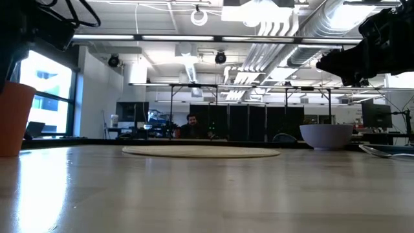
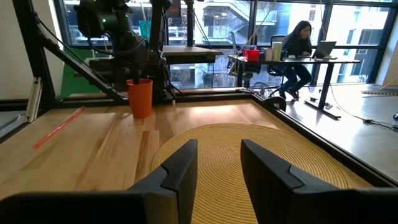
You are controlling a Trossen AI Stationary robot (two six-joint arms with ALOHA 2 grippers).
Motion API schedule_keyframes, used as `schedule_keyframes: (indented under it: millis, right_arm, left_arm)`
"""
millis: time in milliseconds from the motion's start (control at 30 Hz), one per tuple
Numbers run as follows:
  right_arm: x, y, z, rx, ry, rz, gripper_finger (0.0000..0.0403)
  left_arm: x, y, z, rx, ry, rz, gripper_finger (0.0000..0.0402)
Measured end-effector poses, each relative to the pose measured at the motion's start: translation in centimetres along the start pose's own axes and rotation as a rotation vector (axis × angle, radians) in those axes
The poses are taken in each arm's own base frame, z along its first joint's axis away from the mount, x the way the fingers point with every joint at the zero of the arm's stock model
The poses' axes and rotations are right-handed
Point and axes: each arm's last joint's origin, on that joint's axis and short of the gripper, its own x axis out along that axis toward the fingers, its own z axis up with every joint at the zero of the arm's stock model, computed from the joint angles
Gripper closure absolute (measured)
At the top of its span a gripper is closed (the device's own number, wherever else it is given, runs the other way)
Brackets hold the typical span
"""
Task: Pick & Place Utensil
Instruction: Put the orange cup on the top right of the table mat
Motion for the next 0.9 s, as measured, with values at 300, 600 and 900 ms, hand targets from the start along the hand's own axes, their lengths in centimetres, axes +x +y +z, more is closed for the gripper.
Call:
schedule_keyframes:
  millis: [300, 600, 900]
  right_arm:
    - [0.0, 0.0, 0.0, 0.000, 0.000, 0.000, 0.0286]
    - [0.0, 0.0, 0.0, 0.000, 0.000, 0.000, 0.0286]
    - [0.0, 0.0, 0.0, 0.000, 0.000, 0.000, 0.0286]
  left_arm:
    - [0.0, -1.2, 0.5, 0.091, -0.068, -0.099, 0.0249]
    - [0.0, -2.2, 1.1, 0.190, -0.156, -0.170, 0.0249]
    - [-0.4, -3.3, 1.6, 0.304, -0.238, -0.275, 0.0249]
